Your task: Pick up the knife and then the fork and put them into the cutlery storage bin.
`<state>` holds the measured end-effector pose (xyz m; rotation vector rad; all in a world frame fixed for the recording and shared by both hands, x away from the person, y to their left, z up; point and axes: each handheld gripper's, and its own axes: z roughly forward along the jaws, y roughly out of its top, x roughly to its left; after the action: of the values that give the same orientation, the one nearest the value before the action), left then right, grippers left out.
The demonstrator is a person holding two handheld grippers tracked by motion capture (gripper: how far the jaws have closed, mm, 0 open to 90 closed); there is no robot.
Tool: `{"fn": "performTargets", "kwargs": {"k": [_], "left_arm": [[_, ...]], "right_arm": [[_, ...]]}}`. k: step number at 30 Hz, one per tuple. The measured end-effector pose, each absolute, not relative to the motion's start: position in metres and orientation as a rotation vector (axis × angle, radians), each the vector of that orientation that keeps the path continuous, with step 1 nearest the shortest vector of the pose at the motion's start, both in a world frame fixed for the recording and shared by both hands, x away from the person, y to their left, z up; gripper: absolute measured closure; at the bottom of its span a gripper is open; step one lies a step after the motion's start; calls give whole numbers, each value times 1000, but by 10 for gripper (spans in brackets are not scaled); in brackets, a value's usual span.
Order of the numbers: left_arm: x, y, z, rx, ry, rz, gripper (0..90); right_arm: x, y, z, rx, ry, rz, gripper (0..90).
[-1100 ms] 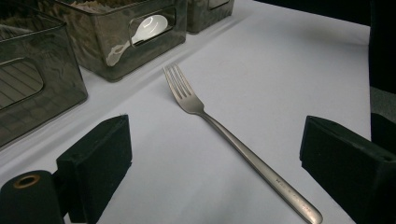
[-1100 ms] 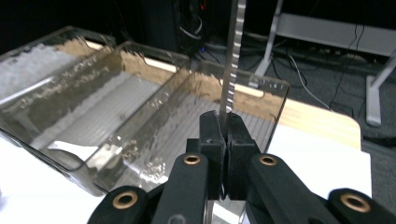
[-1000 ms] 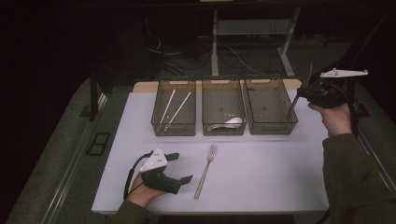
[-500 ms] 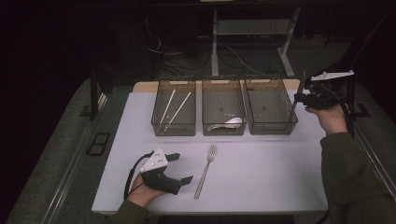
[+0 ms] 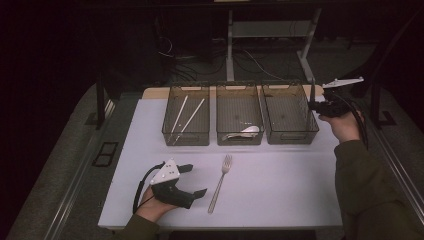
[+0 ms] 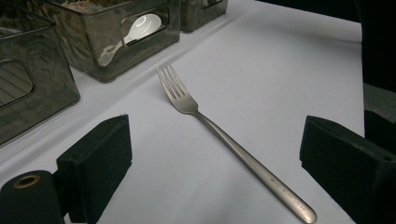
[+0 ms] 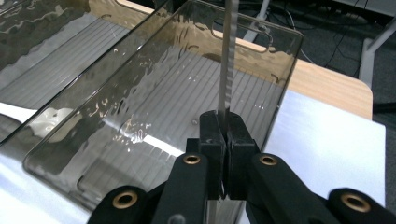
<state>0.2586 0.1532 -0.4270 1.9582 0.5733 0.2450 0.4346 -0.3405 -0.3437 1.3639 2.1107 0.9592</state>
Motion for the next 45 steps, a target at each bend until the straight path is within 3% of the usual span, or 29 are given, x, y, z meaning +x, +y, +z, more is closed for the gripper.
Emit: {"fn": "performTargets", "kwargs": {"k": [38,45], "left_arm": [[259,154,-426,1940,577,234,85],[259,154,-426,1943,575,235,85]], "right_arm": [[489,-295,-397,1363,2222,803,873],[488,-298,-396,1387,2214,822,786]]}}
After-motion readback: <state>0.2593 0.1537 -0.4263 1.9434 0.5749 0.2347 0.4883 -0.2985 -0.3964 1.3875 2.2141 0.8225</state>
